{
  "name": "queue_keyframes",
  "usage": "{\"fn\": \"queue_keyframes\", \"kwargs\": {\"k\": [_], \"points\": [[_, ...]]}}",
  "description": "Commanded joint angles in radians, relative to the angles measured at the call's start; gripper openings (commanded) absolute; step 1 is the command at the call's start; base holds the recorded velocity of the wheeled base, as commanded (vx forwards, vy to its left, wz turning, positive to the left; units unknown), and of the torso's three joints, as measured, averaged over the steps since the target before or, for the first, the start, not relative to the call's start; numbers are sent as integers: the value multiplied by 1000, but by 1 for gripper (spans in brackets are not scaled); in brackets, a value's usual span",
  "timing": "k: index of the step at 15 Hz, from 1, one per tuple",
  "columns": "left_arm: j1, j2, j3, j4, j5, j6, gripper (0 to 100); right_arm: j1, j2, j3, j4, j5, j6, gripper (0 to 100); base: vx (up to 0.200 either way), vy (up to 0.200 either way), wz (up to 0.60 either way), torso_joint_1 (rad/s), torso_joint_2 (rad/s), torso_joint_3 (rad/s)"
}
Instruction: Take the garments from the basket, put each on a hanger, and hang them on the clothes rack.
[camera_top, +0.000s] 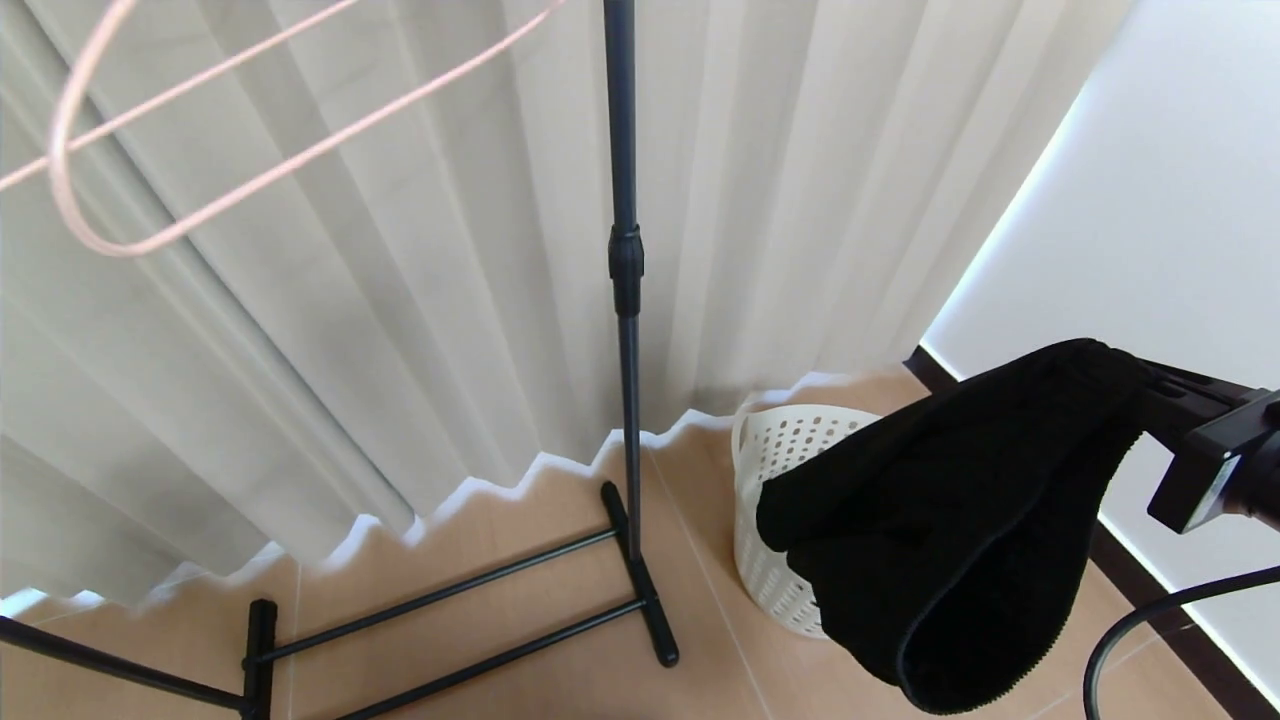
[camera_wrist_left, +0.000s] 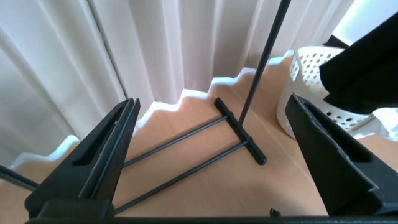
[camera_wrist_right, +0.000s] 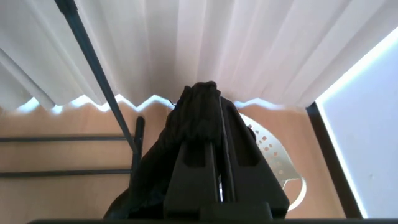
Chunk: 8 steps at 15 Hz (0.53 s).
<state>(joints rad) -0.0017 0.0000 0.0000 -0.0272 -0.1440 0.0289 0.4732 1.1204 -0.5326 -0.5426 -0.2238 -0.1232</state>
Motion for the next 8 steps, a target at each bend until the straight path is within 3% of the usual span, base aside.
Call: {"fn": "queue_keyframes", "kwargs": {"k": [1,8], "points": [[0,0,0,0,0,0,100,-1,1,0,0,0,-1,0,0,0,0,85,-447,-149],[0,0,0,0,0,0,100,-1,-1,9,-2,0,-15,0,0,0,0,138,-485,-145]]}}
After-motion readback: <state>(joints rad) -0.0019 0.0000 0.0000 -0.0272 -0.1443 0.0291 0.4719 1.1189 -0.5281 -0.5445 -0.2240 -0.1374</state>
